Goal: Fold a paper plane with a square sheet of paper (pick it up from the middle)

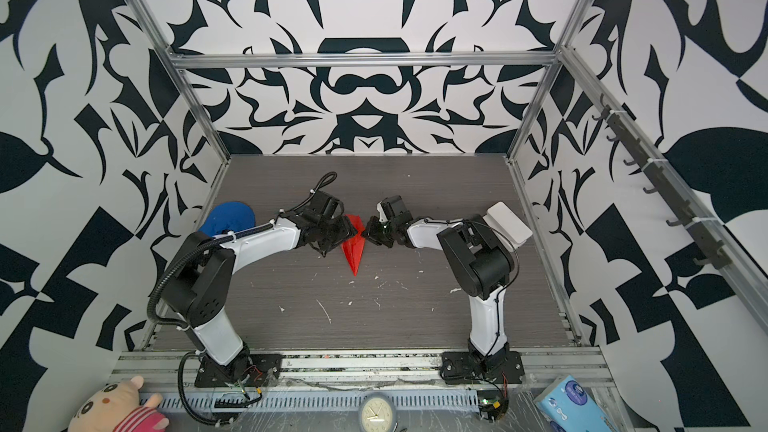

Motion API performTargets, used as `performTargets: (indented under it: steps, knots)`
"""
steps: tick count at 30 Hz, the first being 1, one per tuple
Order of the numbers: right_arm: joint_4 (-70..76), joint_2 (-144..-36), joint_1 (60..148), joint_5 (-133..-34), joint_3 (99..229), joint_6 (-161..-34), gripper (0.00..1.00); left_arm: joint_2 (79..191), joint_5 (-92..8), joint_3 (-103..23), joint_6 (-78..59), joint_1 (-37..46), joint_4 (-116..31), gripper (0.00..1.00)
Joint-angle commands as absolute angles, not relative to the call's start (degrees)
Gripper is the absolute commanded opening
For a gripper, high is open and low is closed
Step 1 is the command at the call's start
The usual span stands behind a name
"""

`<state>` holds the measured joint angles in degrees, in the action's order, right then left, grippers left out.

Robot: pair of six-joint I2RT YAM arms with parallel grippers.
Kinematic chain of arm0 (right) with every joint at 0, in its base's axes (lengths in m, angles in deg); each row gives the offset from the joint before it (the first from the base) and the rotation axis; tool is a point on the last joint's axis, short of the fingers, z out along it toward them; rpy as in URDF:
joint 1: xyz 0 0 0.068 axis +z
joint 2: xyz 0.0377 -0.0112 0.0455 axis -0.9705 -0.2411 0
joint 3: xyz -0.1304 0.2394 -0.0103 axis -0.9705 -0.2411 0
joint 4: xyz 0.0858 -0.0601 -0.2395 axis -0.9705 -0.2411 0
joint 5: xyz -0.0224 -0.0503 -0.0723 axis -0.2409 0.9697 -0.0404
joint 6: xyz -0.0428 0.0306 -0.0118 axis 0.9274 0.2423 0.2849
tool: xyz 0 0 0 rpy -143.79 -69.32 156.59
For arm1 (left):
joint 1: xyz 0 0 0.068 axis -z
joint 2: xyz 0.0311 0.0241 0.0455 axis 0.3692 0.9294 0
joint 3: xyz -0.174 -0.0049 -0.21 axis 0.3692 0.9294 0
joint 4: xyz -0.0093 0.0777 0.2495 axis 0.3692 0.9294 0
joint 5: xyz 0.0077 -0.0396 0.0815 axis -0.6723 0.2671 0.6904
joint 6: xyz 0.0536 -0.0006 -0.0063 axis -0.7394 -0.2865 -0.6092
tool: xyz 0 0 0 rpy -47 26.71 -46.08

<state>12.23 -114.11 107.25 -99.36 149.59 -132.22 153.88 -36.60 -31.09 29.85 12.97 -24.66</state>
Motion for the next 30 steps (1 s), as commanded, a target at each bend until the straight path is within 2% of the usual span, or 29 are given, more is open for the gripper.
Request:
performTargets:
  steps: [1,13,17,20,23,30]
  knots:
    - [13.91,-111.95,107.05,-99.93,149.52,-132.17,0.0,156.08,-35.36,-33.27,29.73,13.3,-19.85,0.63]
    - [13.52,-111.8,107.07,-99.69,149.71,-131.87,0.0,153.38,-31.13,-33.74,27.75,15.78,-14.07,0.65]
    - [13.56,-111.84,107.07,-99.7,149.64,-131.87,0.0,153.94,-32.63,-33.52,26.15,15.86,-15.87,0.6]
    - [13.52,-111.88,107.02,-99.63,149.45,-131.79,0.0,153.83,-32.44,-33.57,24.87,15.86,-16.38,0.6]
    - [13.39,-111.84,107.04,-99.46,149.29,-131.79,0.0,154.61,-31.94,-33.71,21.54,15.45,-15.97,0.66]
    - [11.5,-112.02,106.99,-98.24,149.24,-130.66,0.0,155.39,-40.13,-29.61,20.35,13.43,-25.82,0.75]
